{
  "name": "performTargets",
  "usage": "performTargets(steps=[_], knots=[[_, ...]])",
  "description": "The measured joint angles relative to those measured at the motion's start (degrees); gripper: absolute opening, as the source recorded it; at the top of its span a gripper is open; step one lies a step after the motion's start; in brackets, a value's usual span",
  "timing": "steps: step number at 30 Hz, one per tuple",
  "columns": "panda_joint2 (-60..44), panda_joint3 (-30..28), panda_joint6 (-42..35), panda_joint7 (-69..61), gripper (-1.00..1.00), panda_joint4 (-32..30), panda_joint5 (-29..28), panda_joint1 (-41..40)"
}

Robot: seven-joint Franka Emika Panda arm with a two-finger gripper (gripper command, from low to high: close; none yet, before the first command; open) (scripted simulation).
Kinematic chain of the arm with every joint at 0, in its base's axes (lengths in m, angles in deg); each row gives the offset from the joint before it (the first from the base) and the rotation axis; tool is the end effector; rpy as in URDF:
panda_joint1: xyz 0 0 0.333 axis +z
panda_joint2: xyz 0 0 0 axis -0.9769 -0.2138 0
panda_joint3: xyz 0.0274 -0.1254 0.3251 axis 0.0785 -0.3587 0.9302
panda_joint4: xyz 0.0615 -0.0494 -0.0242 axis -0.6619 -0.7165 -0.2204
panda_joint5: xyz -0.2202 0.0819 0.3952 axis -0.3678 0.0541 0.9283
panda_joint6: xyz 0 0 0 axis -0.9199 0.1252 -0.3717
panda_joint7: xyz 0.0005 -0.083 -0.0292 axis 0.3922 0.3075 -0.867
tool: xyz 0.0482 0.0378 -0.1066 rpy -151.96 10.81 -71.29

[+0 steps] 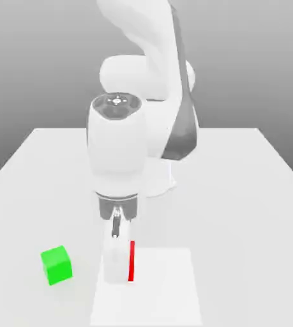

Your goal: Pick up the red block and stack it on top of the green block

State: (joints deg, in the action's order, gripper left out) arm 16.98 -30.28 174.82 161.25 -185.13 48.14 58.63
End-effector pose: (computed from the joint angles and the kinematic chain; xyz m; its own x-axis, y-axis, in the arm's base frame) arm 0.4569 -0.0972 0.1794 -0.8623 -0.5058 0.0265 -0.5062 0.8623 -0.0147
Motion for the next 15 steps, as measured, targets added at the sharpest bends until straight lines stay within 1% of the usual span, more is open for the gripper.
performTargets(steps=[4,8,11,14,15], knots=[[3.03,-2.77,-0.87,11.03,-1.0,-1.92,1.46,-4.77],[6.2,-4.6,-1.7,21.25,-1.0,-3.85,4.07,-9.86],[3.0,-4.48,1.94,23.99,-1.0,-4.19,4.63,-11.88],[-2.84,-5.71,7.6,24.36,-1.0,-4.0,4.61,-9.61],[-4.2,-5.89,8.91,24.38,1.0,-3.94,4.61,-9.4]])
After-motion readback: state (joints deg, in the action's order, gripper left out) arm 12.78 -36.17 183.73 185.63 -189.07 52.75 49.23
